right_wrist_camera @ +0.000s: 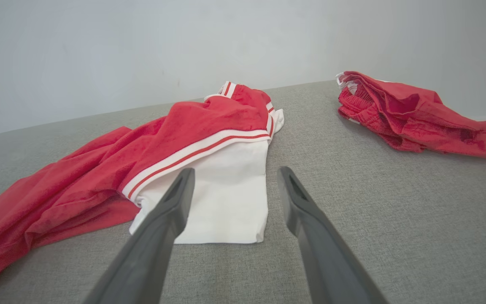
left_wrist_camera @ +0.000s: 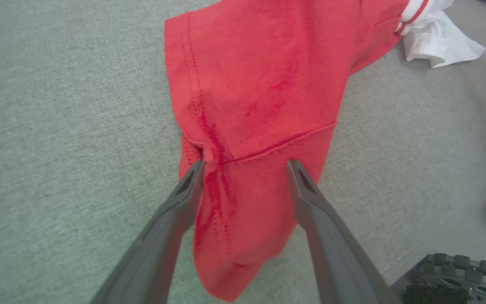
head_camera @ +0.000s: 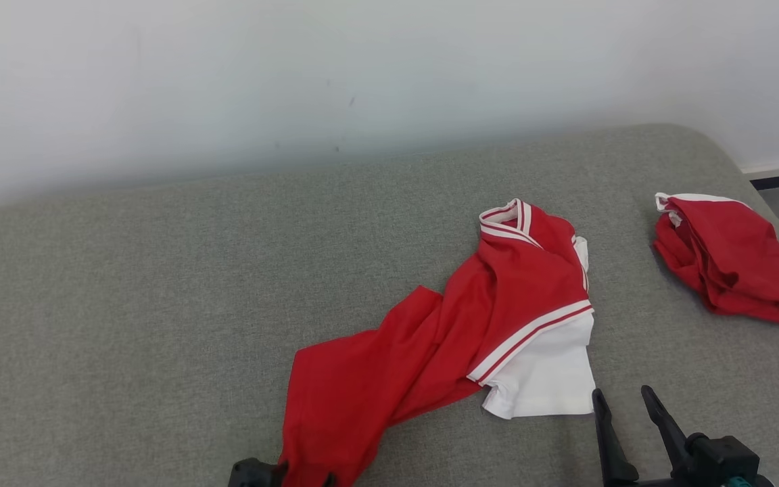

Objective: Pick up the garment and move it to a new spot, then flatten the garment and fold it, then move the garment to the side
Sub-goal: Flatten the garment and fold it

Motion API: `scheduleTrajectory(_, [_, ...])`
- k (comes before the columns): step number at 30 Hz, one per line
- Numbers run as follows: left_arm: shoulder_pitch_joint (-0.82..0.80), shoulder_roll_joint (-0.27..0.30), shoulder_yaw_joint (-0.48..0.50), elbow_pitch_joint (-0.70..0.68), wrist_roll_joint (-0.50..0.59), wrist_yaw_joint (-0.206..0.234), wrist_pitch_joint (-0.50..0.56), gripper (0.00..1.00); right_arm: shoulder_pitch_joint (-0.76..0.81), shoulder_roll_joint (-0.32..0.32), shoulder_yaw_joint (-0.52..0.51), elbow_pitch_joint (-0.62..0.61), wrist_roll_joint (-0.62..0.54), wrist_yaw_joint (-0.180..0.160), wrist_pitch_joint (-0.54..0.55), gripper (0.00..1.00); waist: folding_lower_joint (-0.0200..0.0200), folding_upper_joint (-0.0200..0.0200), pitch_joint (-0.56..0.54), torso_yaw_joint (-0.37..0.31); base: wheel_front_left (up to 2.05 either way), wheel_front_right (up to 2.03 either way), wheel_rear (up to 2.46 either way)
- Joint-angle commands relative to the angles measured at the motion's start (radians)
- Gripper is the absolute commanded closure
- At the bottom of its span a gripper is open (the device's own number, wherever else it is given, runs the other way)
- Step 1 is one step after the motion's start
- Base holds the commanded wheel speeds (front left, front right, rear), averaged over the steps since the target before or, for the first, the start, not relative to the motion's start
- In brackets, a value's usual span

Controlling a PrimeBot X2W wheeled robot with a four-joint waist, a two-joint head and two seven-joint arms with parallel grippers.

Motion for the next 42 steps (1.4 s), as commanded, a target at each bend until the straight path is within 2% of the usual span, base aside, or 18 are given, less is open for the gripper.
scheduleTrajectory(1, [-0.018, 0.0, 0.006, 0.014, -0.012, 0.004, -0.002, 0.0, -0.009, -0.002, -0.001, -0.002, 0.0, -0.002, -0.001, 0.0, 0.0, 0.0, 0.003, -0.007, 0.0, 0.0, 0.0])
scheduleTrajectory(5, [-0.039, 0.001, 0.016, 0.043, -0.017, 0.012, -0.007, 0.0, -0.009, -0.002, -0.001, -0.003, 0.001, -0.002, -0.002, 0.0, 0.0, 0.0, 0.006, -0.018, 0.0, 0.0, 0.0])
scheduleTrajectory(6, [-0.042, 0.002, 0.016, 0.048, -0.019, 0.011, -0.008, 0.05, -0.008, -0.002, -0.002, -0.003, 0.001, -0.002, -0.003, 0.0, 0.0, 0.0, 0.007, -0.02, 0.0, 0.0, 0.0])
scheduleTrajectory(7, [-0.046, 0.004, 0.017, 0.05, -0.02, 0.011, -0.009, 0.24, -0.008, -0.002, -0.003, -0.004, 0.002, -0.002, -0.003, 0.0, 0.0, 0.0, 0.008, -0.022, 0.0, 0.0, 0.0])
scheduleTrajectory(8, [-0.05, 0.006, 0.018, 0.051, -0.019, 0.01, -0.012, 0.51, -0.008, -0.003, -0.005, -0.004, 0.003, -0.002, -0.004, 0.0, 0.0, 0.0, 0.008, -0.023, 0.0, 0.0, 0.0])
scheduleTrajectory(9, [-0.052, 0.007, 0.018, 0.052, -0.018, 0.01, -0.014, 0.65, -0.008, -0.003, -0.006, -0.003, 0.004, -0.002, -0.005, 0.0, 0.0, 0.0, 0.009, -0.024, 0.0, 0.0, 0.0])
scheduleTrajectory(10, [-0.053, 0.007, 0.018, 0.053, -0.02, 0.01, -0.016, 0.87, -0.007, -0.003, -0.006, -0.003, 0.003, -0.002, -0.006, 0.0, 0.0, 0.0, 0.009, -0.024, 0.0, 0.0, 0.0])
scheduleTrajectory(11, [-0.054, 0.008, 0.018, 0.053, -0.021, 0.011, -0.017, 1.0, -0.006, -0.002, -0.007, -0.003, 0.003, -0.002, -0.007, 0.0, 0.0, 0.0, 0.01, -0.024, 0.0, 0.0, 0.0])
scheduleTrajectory(16, [-0.055, 0.009, 0.021, 0.061, -0.027, 0.013, -0.023, 1.0, -0.004, 0.002, -0.009, -0.003, 0.001, -0.002, -0.007, 0.0, 0.0, 0.0, 0.01, -0.021, 0.0, 0.0, 0.0])
scheduleTrajectory(25, [-0.026, 0.018, 0.057, 0.024, -0.046, 0.053, -0.079, 1.0, -0.024, 0.003, -0.014, 0.002, 0.01, -0.002, 0.028, 0.0, 0.0, 0.0, 0.014, -0.011, 0.0, 0.0, 0.0])
scheduleTrajectory(36, [-0.026, 0.006, 0.035, -0.011, -0.047, 0.054, -0.095, 1.0, -0.129, 0.015, -0.117, 0.104, -0.048, -0.002, 0.279, 0.0, 0.0, 0.0, 0.07, 0.022, 0.0, 0.0, 0.0])
scheduleTrajectory(42, [-0.045, 0.011, 0.027, -0.007, -0.041, 0.051, -0.102, 1.0, -0.179, 0.026, -0.134, 0.18, -0.088, -0.002, 0.384, 0.0, 0.0, 0.0, 0.087, 0.037, 0.0, 0.0, 0.0])
